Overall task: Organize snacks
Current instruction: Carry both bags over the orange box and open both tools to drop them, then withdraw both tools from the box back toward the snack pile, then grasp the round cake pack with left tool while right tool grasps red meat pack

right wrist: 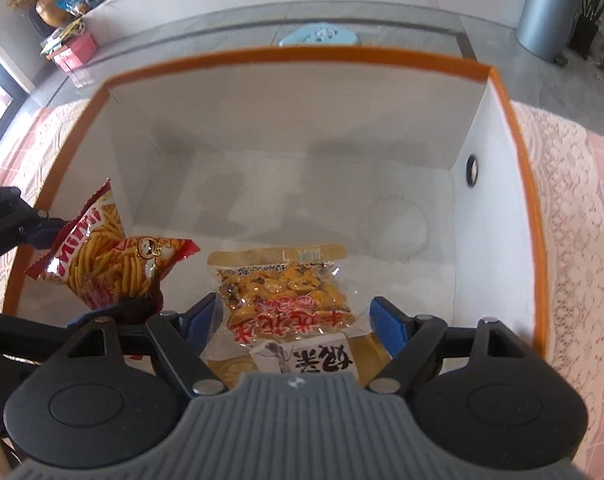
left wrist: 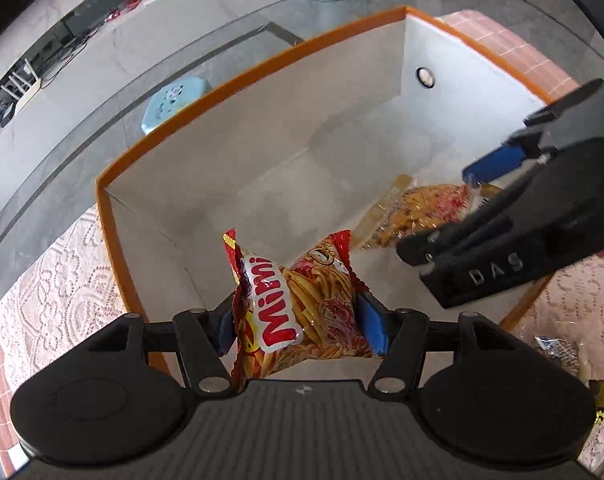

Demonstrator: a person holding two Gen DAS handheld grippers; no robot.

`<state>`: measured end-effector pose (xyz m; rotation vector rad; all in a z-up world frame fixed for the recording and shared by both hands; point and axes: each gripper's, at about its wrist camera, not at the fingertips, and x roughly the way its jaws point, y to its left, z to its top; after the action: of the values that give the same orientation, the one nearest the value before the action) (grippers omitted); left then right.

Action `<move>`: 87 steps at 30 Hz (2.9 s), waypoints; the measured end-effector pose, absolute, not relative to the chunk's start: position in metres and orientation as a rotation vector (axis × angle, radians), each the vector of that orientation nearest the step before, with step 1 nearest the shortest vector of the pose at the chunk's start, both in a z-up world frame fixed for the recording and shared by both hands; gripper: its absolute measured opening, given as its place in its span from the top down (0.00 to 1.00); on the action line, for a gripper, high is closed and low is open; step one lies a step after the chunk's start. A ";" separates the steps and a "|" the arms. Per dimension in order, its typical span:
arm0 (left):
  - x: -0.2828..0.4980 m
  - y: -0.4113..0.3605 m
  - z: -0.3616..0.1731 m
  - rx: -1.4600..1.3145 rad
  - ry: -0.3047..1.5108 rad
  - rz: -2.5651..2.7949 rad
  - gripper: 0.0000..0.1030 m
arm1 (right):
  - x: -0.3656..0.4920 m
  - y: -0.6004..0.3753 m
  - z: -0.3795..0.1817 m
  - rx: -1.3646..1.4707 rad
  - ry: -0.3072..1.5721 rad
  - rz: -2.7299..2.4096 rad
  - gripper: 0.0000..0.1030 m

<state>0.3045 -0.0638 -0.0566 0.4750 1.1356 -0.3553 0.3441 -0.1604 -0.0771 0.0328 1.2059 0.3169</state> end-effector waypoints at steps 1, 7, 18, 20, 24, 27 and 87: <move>0.307 -0.064 -0.058 0.471 1.147 -0.351 0.28 | 0.345 -0.159 -0.079 0.035 1.217 0.317 0.24; 0.317 -0.056 -0.065 0.402 1.225 -0.322 0.22 | 0.353 -0.154 -0.087 0.039 1.250 0.303 0.24; 0.300 -0.046 -0.043 0.395 1.188 -0.290 0.17 | 0.355 -0.158 -0.096 0.027 1.306 0.264 0.20; 0.295 -0.047 -0.037 0.418 1.176 -0.302 0.16 | 0.356 -0.155 -0.097 0.006 1.299 0.256 0.19; 0.287 -0.049 -0.031 0.457 1.138 -0.282 0.16 | 0.356 -0.153 -0.096 -0.002 1.318 0.232 0.19; 0.281 -0.044 -0.023 0.438 1.124 -0.273 0.16 | 0.355 -0.155 -0.090 0.007 1.308 0.231 0.18; 0.069 0.041 -0.076 -0.113 0.813 -0.064 0.16 | 0.032 -0.135 -0.116 -0.165 0.575 0.234 0.31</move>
<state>0.0686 0.0413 -0.0756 -0.1134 0.8127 -0.0640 0.0315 -0.1349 -0.1160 -0.1649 0.5754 0.2339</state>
